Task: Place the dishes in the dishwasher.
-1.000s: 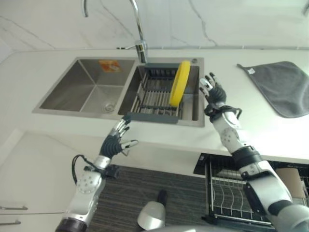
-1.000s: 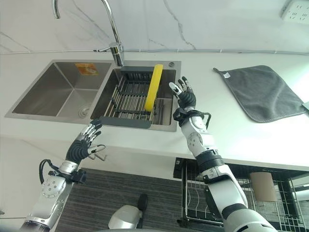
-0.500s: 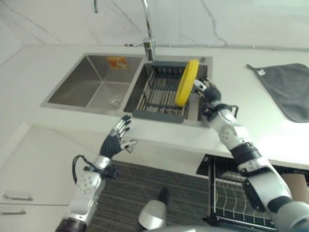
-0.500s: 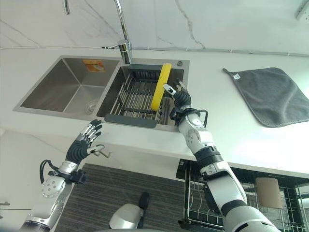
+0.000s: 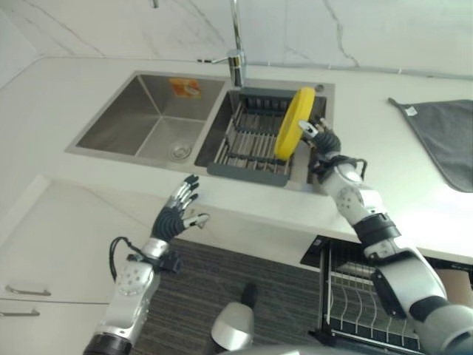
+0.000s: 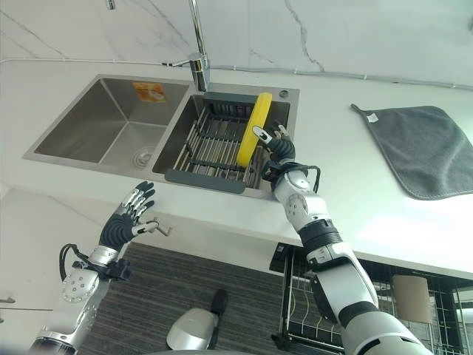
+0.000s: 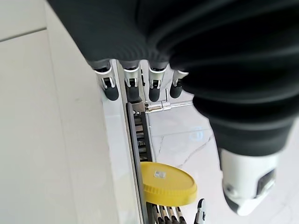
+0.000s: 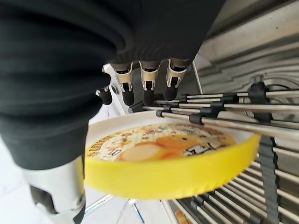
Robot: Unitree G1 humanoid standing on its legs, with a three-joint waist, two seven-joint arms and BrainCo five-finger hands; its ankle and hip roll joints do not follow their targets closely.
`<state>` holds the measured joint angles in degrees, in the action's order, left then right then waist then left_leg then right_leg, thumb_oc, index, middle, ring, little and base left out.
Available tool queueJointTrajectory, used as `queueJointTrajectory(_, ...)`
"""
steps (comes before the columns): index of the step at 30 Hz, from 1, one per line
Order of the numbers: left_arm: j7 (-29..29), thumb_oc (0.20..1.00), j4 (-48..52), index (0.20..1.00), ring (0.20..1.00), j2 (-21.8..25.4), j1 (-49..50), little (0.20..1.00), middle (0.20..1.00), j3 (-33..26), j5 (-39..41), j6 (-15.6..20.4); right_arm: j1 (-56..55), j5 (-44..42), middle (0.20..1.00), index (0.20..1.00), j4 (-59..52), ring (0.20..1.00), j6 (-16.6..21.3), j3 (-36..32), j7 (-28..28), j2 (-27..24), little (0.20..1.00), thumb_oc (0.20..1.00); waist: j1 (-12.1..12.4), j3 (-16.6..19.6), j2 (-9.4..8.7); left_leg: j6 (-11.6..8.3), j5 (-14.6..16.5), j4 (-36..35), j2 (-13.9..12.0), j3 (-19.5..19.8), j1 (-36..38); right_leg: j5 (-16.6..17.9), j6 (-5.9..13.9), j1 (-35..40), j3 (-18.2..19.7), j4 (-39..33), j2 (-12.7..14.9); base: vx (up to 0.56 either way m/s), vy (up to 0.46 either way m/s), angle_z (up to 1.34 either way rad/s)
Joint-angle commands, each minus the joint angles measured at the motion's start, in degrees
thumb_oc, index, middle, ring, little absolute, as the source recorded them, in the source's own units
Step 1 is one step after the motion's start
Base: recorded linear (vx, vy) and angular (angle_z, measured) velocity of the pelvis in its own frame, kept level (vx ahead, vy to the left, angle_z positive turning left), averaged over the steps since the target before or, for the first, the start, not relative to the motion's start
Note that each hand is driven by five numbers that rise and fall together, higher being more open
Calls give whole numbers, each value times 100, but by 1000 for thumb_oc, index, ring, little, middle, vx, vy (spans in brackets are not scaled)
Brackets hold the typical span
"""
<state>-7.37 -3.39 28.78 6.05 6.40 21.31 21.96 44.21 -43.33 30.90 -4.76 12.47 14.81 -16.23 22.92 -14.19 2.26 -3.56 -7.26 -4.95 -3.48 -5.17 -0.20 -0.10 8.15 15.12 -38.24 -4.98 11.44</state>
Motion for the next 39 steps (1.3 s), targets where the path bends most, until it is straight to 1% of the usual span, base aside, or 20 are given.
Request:
queueJointTrajectory(1,153,1000,18,1000,1000,267,-103,1000,1000,344,-73,182,546,443,1000,1000,-299,1000,64,98,315,-317,1000,1000,149,287,169,-157,170,93,-238,30,-348,-622,-29,-73,170,806,161,0,0,0)
queueJointTrajectory(7,216,1000,27,1000,1000,274,-134,1000,1000,393,-103,156,675,594,1000,1000,-293,1000,-28,154,532,-330,1000,1000,167,271,174,-159,164,99,-232,31,-364,-635,-31,-75,154,836,173,0,0,0)
queueJointTrajectory(12,266,1000,40,1000,1000,288,-137,1000,1000,403,-145,122,730,676,1000,1000,-342,1000,-61,195,607,-352,1000,1000,182,244,163,-157,162,103,-227,49,-374,-646,-39,-78,147,860,173,0,0,0)
queueJointTrajectory(21,295,1000,70,1000,1000,273,-75,1000,1000,376,-200,96,664,677,1000,1000,-554,1000,-84,264,601,-327,1000,1000,186,236,160,-159,168,137,-227,66,-385,-669,-53,-75,158,887,159,1,-1,2)
queueJointTrajectory(25,301,1000,48,1000,1000,261,-66,1000,1000,372,-228,102,612,633,1000,1000,-694,1000,-178,298,508,-294,1000,1000,169,241,151,-163,171,134,-231,68,-375,-672,-50,-83,175,881,151,0,0,0)
queueJointTrajectory(30,309,1000,54,1000,1000,254,-44,1000,1000,357,-264,81,533,582,1000,1000,-883,1000,-190,378,430,-249,1000,1000,148,253,136,-164,177,129,-243,48,-355,-663,-45,-84,181,866,144,0,0,0)
queueJointTrajectory(39,378,1000,88,1000,1000,189,2,1000,1000,342,-355,23,364,870,1000,1000,-1334,1000,-327,496,606,-96,1000,1000,90,260,137,-162,196,139,-260,-2,-328,-664,-45,-99,202,878,149,0,0,0)
